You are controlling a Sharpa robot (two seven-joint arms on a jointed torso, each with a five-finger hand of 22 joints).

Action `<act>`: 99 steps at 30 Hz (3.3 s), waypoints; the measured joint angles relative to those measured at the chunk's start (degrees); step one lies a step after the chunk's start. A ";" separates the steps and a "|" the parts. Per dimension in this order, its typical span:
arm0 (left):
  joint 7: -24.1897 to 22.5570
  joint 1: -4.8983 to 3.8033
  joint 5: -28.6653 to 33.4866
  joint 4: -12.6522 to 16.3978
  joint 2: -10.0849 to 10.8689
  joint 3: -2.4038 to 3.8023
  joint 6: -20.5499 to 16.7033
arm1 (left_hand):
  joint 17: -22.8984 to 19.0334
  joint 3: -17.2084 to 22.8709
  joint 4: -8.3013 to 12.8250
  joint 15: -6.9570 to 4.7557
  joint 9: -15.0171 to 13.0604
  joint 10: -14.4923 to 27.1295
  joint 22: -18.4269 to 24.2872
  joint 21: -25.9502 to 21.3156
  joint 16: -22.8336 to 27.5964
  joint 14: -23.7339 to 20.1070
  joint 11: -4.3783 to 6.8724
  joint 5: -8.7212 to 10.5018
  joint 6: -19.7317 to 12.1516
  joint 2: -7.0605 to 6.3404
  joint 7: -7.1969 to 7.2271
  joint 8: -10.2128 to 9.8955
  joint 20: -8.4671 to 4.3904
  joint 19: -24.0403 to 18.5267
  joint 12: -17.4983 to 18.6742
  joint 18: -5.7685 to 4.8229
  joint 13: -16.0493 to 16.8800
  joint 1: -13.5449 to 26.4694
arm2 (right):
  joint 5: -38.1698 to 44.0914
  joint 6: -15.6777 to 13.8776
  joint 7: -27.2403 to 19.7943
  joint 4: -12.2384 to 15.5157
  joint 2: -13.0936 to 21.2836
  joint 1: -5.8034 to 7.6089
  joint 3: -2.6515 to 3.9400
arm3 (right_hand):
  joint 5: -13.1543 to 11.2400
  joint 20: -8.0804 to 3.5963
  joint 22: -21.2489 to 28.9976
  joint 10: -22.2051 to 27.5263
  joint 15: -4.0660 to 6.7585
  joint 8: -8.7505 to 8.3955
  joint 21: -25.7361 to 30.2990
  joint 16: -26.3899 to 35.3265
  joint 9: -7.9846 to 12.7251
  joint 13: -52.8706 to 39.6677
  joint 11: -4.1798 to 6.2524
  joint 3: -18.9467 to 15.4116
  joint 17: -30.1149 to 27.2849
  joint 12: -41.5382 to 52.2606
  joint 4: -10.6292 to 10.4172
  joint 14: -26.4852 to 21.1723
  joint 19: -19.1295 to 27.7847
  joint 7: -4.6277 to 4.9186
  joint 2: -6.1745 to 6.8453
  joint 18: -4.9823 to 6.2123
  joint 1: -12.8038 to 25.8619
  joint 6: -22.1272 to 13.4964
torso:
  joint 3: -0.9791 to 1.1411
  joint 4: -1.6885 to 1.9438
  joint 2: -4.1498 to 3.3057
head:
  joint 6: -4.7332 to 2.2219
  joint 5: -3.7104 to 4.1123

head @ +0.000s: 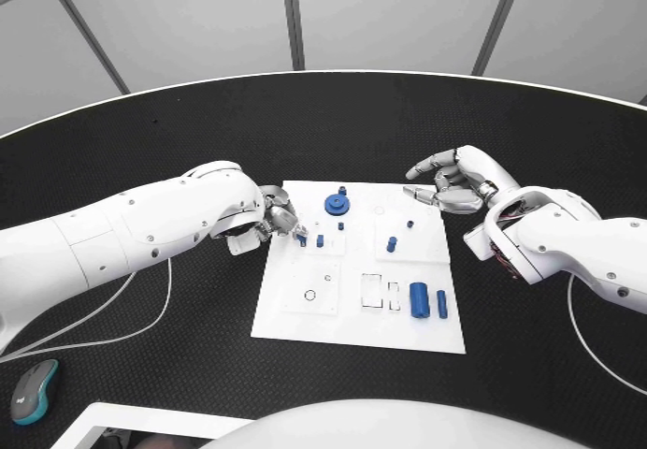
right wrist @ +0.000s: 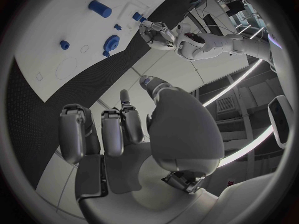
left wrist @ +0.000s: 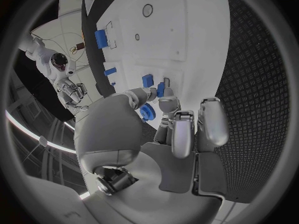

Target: Assemble the parts on the task board

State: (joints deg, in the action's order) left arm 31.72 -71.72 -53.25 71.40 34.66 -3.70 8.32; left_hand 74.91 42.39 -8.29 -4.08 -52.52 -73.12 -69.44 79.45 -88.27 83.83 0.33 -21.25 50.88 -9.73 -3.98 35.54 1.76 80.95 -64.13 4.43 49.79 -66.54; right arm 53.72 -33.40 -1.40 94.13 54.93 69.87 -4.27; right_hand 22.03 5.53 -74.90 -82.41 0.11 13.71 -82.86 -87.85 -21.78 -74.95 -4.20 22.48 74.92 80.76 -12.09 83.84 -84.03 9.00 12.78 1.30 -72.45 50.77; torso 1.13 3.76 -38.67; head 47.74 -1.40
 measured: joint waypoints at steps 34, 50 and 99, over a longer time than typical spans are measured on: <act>1.29 0.15 -2.49 -0.78 -1.02 -0.01 1.49 | 0.00 0.71 0.72 -0.20 0.03 -0.52 0.03 0.00 0.00 0.22 0.11 -0.26 0.21 -0.43 0.20 0.46 -0.15 0.15 -0.64 0.01 0.37 0.43 | 0.00 -0.07 -0.23 -0.17 -0.03 0.00 -0.01 | 0.28 0.00 0.00 0.00 0.00 0.00 0.00 0.00 0.00 0.02 0.00 0.16 -0.01 0.00 -0.16 0.00 0.00 0.00 0.00 0.00 0.00 0.00 | 0.02 0.13 -0.04 | 0.13 0.15; 1.18 0.16 -2.50 -0.31 -0.80 -0.01 1.97 | -0.01 0.71 0.72 -0.20 -0.04 -0.52 0.09 0.00 0.00 0.22 0.11 -0.45 0.19 -0.44 0.18 0.81 -0.14 0.14 -0.64 0.00 0.49 0.44 | 0.00 -0.07 -0.19 -0.12 0.09 0.00 -0.01 | 0.28 0.00 0.00 0.00 0.00 0.00 0.00 0.00 0.00 0.03 0.00 0.16 -0.01 0.00 -0.16 0.00 0.00 0.00 0.00 0.00 0.00 0.00 | -0.05 0.14 -0.07 | 0.17 0.20; 1.73 0.14 -2.56 -2.36 -2.40 0.01 4.36 | -0.01 0.70 0.72 -0.19 -0.14 -1.13 0.08 0.00 0.00 0.24 0.30 -0.25 0.44 -0.78 0.59 1.76 -0.14 0.13 -1.10 0.00 0.83 0.78 | 0.00 -0.10 -0.16 0.16 0.34 0.00 -0.01 | 0.28 0.00 0.00 0.00 0.00 0.00 0.00 0.00 0.00 0.05 0.00 0.16 0.01 0.00 -0.16 0.00 0.00 0.00 0.00 0.00 0.00 0.00 | 0.05 0.10 -0.07 | 0.59 0.32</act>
State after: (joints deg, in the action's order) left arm 33.46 -71.57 -55.80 69.04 32.26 -3.69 12.68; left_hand 74.91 43.09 -7.57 -4.27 -52.66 -74.25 -69.37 79.44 -88.27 84.06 0.63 -21.50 51.32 -10.51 -3.39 37.30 1.62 81.08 -65.23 4.43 50.62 -65.76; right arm 53.71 -33.50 -1.57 94.29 55.28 69.88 -4.27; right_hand 22.31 5.53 -74.90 -82.40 0.11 13.71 -82.86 -87.85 -21.79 -74.90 -4.20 22.64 74.93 80.76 -12.25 83.84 -84.03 9.00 12.77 1.29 -72.45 50.77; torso 1.18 3.87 -38.73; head 48.33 -1.07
